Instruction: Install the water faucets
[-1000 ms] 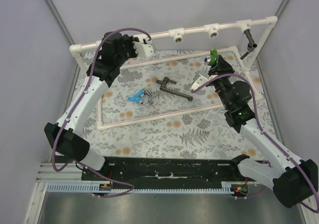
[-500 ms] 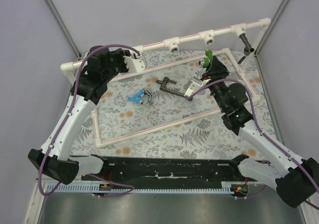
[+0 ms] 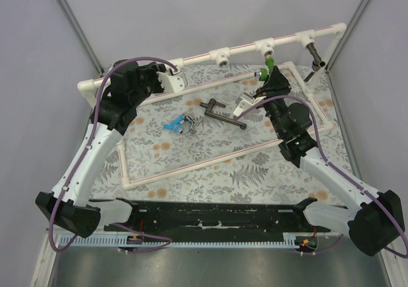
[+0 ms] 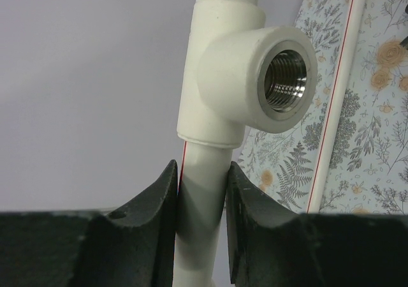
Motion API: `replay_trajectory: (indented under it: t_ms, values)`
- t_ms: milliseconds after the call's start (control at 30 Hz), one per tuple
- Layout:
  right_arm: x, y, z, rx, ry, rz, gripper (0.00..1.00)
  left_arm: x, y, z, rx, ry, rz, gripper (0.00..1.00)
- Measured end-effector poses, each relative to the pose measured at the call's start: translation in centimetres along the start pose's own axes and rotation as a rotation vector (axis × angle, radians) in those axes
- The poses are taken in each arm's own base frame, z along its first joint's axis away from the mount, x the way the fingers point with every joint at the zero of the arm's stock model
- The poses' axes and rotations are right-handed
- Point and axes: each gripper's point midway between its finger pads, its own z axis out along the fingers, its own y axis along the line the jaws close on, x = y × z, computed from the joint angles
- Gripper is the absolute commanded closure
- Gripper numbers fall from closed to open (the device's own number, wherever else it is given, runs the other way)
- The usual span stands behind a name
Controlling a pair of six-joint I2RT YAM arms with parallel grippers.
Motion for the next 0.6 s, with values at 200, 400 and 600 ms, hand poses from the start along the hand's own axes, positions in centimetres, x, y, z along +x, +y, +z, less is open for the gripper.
replay_trajectory:
  t_ms: [200, 400, 600]
  values:
    - [-0.2, -1.9, 0.5, 0.065, -0.001, -0.015, 1.00, 0.0, 0.0, 0.0, 0.001, -0.002, -0.001, 0.98]
    - [0.0, -1.1, 1.2, 0.060, 0.004, -0.033, 1.00, 0.0, 0.0, 0.3, 0.001, -0.005, -0.001, 0.98]
    - [1.1, -0.5, 1.9, 0.067, 0.030, -0.039, 1.00, -0.1, 0.0, 0.6, 0.008, -0.014, -0.003, 0.98]
